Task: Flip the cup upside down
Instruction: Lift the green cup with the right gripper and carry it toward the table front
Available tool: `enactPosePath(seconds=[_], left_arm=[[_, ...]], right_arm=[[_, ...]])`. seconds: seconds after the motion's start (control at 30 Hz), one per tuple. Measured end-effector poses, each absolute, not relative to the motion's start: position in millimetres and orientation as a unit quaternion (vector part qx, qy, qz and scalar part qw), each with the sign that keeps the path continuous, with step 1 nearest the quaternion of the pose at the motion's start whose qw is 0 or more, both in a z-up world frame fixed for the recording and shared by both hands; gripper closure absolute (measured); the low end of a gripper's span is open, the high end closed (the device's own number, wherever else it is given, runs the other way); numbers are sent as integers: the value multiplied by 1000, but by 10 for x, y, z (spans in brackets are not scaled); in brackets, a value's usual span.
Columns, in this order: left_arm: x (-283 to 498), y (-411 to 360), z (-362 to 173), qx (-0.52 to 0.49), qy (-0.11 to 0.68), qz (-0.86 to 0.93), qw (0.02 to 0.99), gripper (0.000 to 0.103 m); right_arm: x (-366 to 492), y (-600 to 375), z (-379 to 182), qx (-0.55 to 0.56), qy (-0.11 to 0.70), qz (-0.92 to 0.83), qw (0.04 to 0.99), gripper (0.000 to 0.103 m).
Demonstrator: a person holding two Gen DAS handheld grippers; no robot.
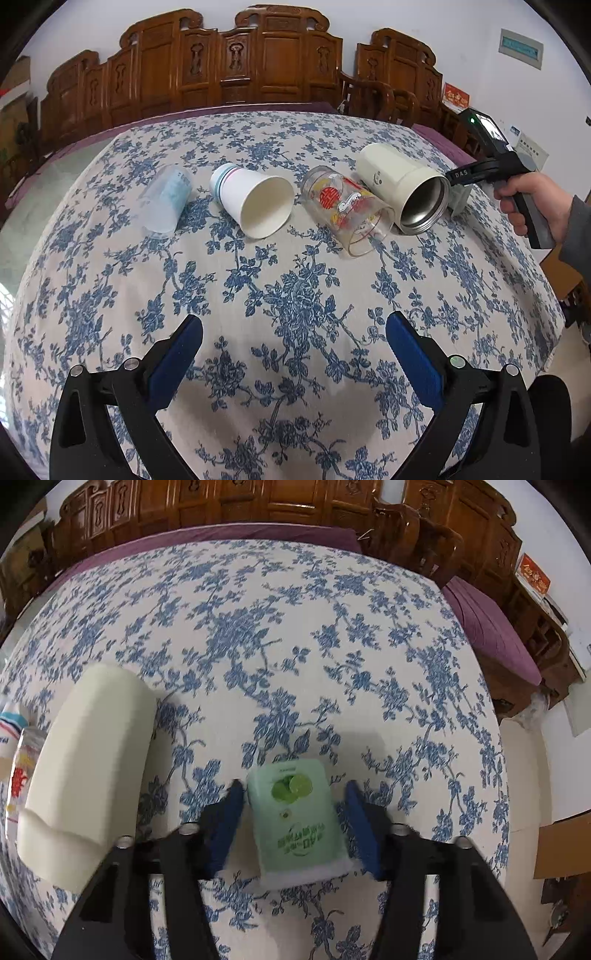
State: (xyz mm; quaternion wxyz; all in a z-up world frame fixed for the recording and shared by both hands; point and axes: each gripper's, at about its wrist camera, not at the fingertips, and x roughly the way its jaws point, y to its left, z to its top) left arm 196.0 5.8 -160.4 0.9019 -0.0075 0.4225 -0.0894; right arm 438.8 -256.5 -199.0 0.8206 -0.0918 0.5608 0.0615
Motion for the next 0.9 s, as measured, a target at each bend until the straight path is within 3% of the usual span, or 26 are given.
enactPosePath(seconds=[0.57, 0.9], left_arm=[[1510, 309, -1250, -16, 397, -57, 916, 8], [1268, 569, -1166, -30, 392, -29, 919, 8]], right_arm=[[3114, -2138, -1216, -60, 498, 163, 850, 53], [2338, -1263, -1276, -48, 487, 245, 837, 53]])
